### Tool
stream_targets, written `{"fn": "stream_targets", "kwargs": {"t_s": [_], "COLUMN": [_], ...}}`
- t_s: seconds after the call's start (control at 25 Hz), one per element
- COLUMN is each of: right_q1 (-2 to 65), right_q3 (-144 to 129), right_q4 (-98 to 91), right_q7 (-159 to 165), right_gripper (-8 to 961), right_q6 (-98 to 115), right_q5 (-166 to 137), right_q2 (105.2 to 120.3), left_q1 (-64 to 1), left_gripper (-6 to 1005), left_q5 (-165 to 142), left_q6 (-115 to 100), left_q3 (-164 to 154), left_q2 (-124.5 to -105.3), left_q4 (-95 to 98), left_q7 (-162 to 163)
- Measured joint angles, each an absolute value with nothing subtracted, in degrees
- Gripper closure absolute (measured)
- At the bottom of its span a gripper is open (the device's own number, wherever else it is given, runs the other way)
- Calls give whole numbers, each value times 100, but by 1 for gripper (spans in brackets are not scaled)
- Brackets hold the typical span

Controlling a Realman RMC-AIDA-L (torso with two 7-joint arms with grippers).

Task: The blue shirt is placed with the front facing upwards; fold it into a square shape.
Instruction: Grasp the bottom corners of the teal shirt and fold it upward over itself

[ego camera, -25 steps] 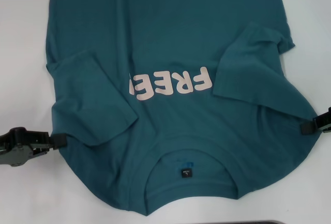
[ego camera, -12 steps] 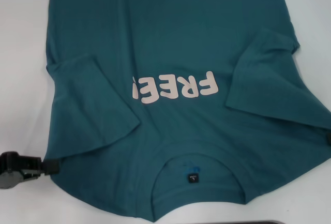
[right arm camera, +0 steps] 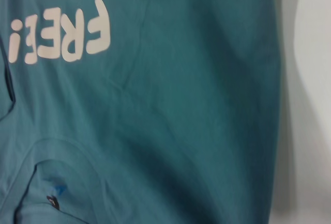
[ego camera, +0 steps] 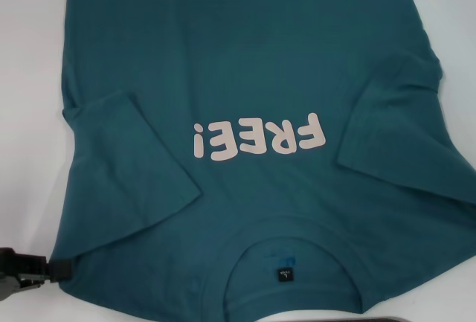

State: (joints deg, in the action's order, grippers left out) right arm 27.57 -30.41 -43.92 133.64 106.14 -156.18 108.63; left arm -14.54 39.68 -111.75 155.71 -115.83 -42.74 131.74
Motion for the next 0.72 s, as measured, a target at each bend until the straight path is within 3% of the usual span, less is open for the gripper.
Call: {"fn": "stream_targets", "kwargs": {"t_s": [0.48, 0.72], "right_q1": [2509, 2587], "right_q3": [-3041, -3001], "right_q4": [-4750, -4763], "right_q7": [13365, 13314], "right_gripper": [891, 886], "right_q6": [10905, 10931], "right_q5": [-15653, -15596], "right_q2": [11061, 11047], "left_q1": [-1493, -1550], "left_gripper": [992, 992], "left_q5": [3753, 3911], "left_q6": [-11109, -11308], "left_q3": [15584, 15610], "left_q2": [-11575, -11542], "left_q4": [-4332, -4331], "left_q7": [13268, 13136]}}
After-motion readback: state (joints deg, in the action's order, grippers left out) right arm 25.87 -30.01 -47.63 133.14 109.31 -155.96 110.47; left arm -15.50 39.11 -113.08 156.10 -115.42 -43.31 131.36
